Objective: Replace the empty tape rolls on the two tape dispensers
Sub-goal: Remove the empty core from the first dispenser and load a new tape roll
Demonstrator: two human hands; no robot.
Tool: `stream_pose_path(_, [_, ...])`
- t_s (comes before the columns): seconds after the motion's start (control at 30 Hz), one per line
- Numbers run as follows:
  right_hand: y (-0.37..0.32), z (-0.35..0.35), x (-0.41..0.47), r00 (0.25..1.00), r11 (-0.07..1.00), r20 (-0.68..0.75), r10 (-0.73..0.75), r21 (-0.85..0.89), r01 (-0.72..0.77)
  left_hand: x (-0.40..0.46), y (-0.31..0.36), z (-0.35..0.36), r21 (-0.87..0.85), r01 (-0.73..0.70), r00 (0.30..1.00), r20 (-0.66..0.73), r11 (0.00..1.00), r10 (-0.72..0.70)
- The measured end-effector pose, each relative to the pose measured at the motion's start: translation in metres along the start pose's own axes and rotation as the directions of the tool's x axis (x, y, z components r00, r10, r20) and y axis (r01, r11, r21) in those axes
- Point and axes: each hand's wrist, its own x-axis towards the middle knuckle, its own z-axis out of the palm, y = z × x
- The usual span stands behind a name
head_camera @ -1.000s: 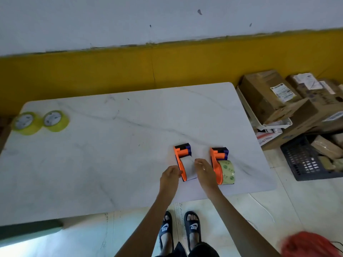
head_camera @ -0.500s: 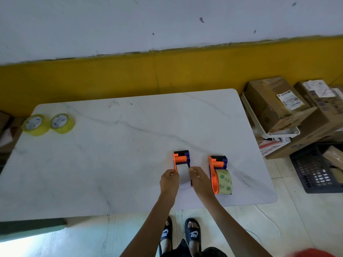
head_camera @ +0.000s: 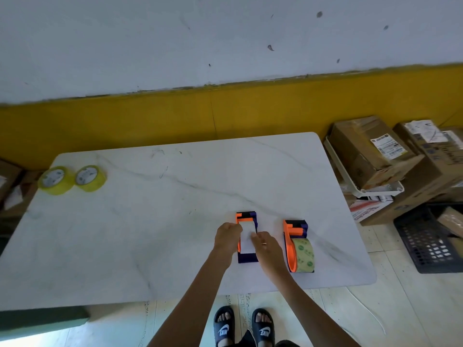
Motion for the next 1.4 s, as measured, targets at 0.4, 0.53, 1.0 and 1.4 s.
stream_pose_path(0.4, [0.012, -0.002, 0.001, 0.995, 1.000, -0.099, 0.013, 0.025, -0.011, -0.001, -0.003, -0.003, 0.030, -0.015, 0.997, 0.074, 0.999, 0.013])
stream_pose_path(0.53, [0.016, -0.010, 0.000, 0.972, 1.000, -0.233, 0.005, 0.024, 0.001, -0.004, -0.003, -0.004, 0.006, -0.012, 0.996, 0.086, 1.000, 0.011])
stream_pose_path(1.0, [0.014, -0.026, 0.002, 0.951, 0.998, -0.301, -0.064, -0.019, 0.061, -0.005, -0.036, -0.005, 0.108, -0.006, 0.998, 0.065, 0.994, -0.001])
stream_pose_path(1.4, [0.017, -0.027, -0.002, 0.955, 0.998, -0.292, -0.055, 0.000, 0.058, -0.017, -0.038, -0.008, 0.187, -0.102, 0.994, -0.012, 0.977, 0.106])
